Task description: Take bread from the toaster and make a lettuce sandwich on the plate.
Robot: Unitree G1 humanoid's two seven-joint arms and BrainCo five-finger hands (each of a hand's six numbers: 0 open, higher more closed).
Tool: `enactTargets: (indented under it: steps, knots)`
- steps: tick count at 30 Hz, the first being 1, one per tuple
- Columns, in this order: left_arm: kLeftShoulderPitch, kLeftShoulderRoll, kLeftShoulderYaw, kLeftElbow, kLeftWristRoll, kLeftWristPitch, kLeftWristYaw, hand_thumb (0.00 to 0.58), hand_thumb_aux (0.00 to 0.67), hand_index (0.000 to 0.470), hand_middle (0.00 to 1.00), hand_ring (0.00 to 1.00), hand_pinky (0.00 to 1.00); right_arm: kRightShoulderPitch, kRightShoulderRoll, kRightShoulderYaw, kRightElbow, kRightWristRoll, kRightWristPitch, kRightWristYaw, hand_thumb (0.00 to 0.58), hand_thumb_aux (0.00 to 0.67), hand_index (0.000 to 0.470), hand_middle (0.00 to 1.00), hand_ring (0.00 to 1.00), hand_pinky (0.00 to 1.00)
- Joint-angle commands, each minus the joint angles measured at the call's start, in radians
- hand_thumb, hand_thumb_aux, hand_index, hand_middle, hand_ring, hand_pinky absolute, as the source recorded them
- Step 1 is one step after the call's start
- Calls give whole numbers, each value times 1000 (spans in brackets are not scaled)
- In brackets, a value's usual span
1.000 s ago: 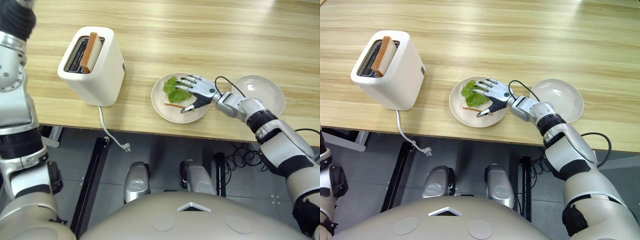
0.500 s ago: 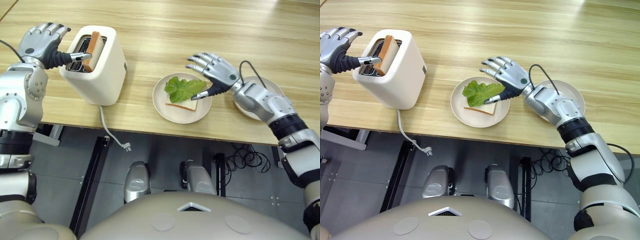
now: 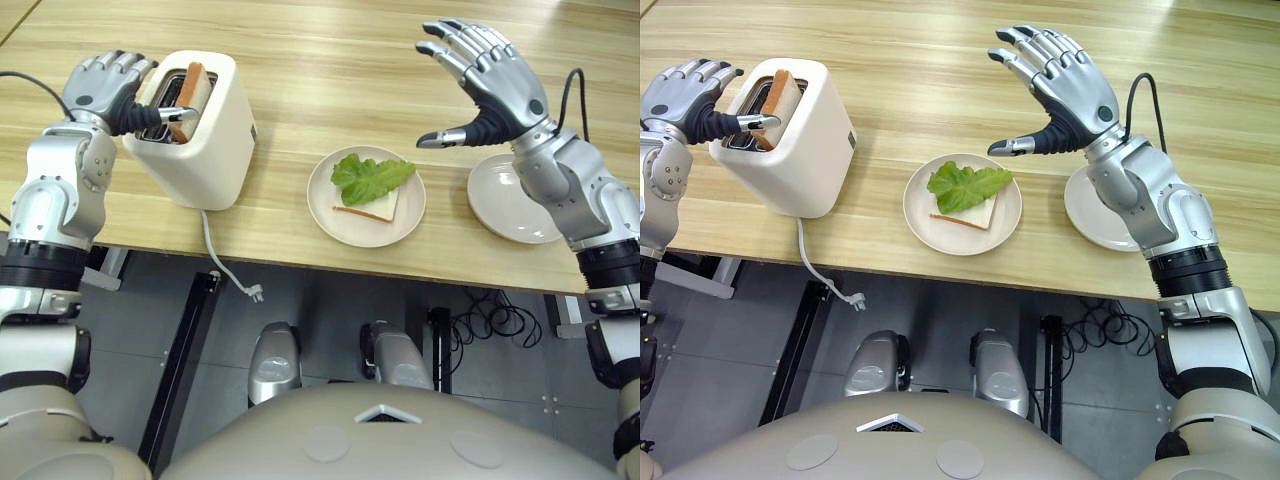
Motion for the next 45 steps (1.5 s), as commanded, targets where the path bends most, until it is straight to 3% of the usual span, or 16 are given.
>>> enactTargets:
  steps: [1,2,3,4,5,7,8,10,18,19,20,27,35,39,45]
  knots:
    - [-21,-18,-47,54,24,-15,-3,0,0,0,0,0,0,14,6,-14,16,-12,-2,6,0,0,0,0,0,0]
    - [-27,-20,-55,71,25,-21,-4,0,0,0,0,0,0,15,8,-14,16,-15,-3,5,0,0,0,0,0,0]
    - [-33,-24,-63,89,24,-28,-5,223,145,99,0,0,0,16,9,-15,13,-17,-3,4,0,0,0,0,0,0]
    - [-40,-28,-71,107,23,-35,-6,382,279,191,0,0,0,17,10,-18,9,-20,-3,2,0,0,0,0,0,0]
    - [-46,-30,-78,123,21,-40,-8,382,279,191,0,0,0,17,10,-20,6,-22,-3,0,0,0,0,0,0,0]
    - [-55,-34,-90,157,18,-51,-9,470,378,260,0,0,0,17,12,-27,2,-25,-4,-8,0,0,0,0,0,0]
    - [-57,-36,-93,170,16,-57,-8,571,589,404,0,0,0,16,13,-30,1,-25,-5,-12,0,0,0,0,0,0]
    - [-59,-37,-94,185,9,-67,-9,580,670,460,0,0,0,15,17,-32,-2,-27,-7,-16,0,0,0,0,0,0]
    - [-57,-63,-52,161,-72,-106,1,580,670,460,0,0,0,17,22,-35,10,-46,-9,-34,0,0,0,0,0,0]
    - [-59,-67,-42,147,-86,-110,6,580,670,460,396,396,396,17,23,-34,14,-47,-9,-36,0,0,0,0,0,0]
    - [-61,-72,-31,136,-102,-114,8,580,670,460,1000,1000,1000,16,25,-33,17,-48,-10,-37,0,0,0,0,0,0]
    - [-128,-83,14,144,-174,-127,17,580,670,460,1000,1000,1000,8,36,-22,56,-74,-15,-59,0,0,0,0,0,0]
    - [-295,-38,31,155,-201,-148,-17,580,670,460,1000,1000,1000,4,33,-34,61,-81,-18,-68,0,0,0,0,0,0]
    - [-344,-106,65,141,-390,-190,-185,580,670,460,1000,1000,1000,8,35,-40,55,-77,-18,-76,0,0,0,0,0,0]
    - [-352,-226,73,138,-539,-183,-298,580,670,460,1000,1000,1000,-3,40,-37,66,-74,-20,-80,0,0,0,0,0,0]
